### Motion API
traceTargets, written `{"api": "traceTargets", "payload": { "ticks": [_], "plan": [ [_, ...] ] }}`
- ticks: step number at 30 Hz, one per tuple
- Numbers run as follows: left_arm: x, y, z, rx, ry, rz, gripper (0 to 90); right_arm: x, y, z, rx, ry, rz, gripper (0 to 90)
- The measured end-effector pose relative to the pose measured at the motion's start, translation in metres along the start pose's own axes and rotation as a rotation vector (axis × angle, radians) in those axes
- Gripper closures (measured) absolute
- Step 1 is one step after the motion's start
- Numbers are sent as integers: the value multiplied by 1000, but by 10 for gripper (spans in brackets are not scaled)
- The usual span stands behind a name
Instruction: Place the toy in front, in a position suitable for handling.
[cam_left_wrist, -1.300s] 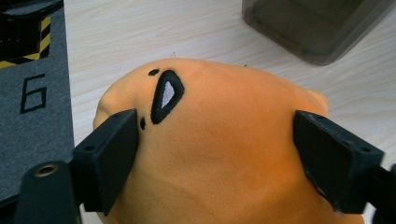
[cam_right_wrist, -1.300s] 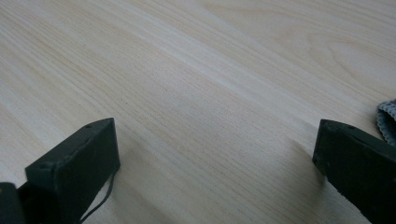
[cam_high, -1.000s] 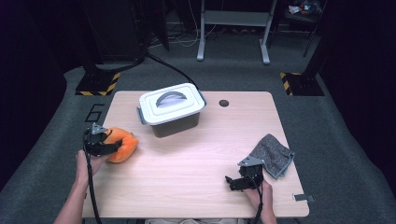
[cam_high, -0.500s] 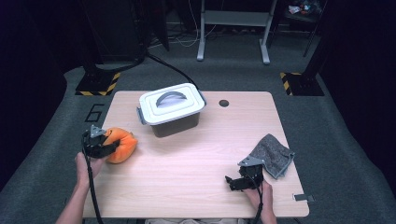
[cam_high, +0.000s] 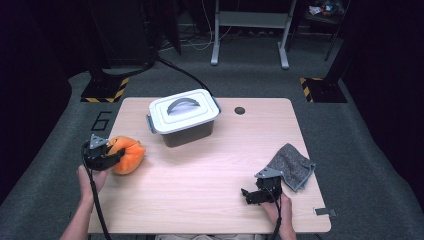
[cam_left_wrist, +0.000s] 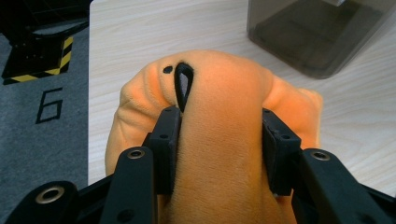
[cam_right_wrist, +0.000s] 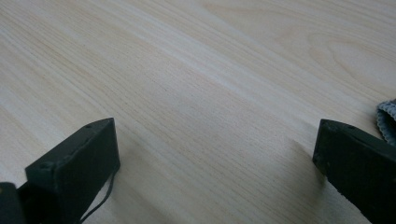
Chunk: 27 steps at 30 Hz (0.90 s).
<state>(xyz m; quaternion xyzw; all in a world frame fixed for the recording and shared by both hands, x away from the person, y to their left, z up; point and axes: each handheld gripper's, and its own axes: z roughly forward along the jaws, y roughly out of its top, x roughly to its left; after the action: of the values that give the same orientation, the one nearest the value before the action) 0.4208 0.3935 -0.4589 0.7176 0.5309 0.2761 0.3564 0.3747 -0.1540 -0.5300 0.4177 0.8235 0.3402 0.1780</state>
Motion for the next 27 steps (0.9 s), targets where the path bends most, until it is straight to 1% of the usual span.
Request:
{"api": "traceTargets", "payload": {
  "ticks": [1,3,4,7,8,9,11,16,19,23,27],
  "plan": [
    [0,0,-1,-9,-3,-5,563,0,0,0,0,0,0,0],
    [-1,0,-4,-6,-9,-6,562,0,0,0,0,0,0,0],
    [-2,0,-5,-16,-7,-7,562,0,0,0,0,0,0,0],
    [-7,1,-12,-18,-15,3,561,0,0,0,0,0,0,0],
    [-9,1,-13,-34,-14,7,560,0,0,0,-1,0,0,0],
    [-10,2,-15,-23,-24,10,560,0,0,0,0,0,1,0],
    [-14,2,-18,-35,-28,17,558,0,0,0,0,0,1,0],
    [-22,3,-25,-49,-63,17,551,0,0,0,0,0,1,0],
    [-28,2,-29,-58,-75,20,549,0,0,0,0,0,0,0],
    [-38,0,-34,-75,-108,17,547,0,0,0,0,0,1,0],
    [-48,-1,-39,-84,-129,22,545,0,0,0,0,0,1,0]
  ]
}}
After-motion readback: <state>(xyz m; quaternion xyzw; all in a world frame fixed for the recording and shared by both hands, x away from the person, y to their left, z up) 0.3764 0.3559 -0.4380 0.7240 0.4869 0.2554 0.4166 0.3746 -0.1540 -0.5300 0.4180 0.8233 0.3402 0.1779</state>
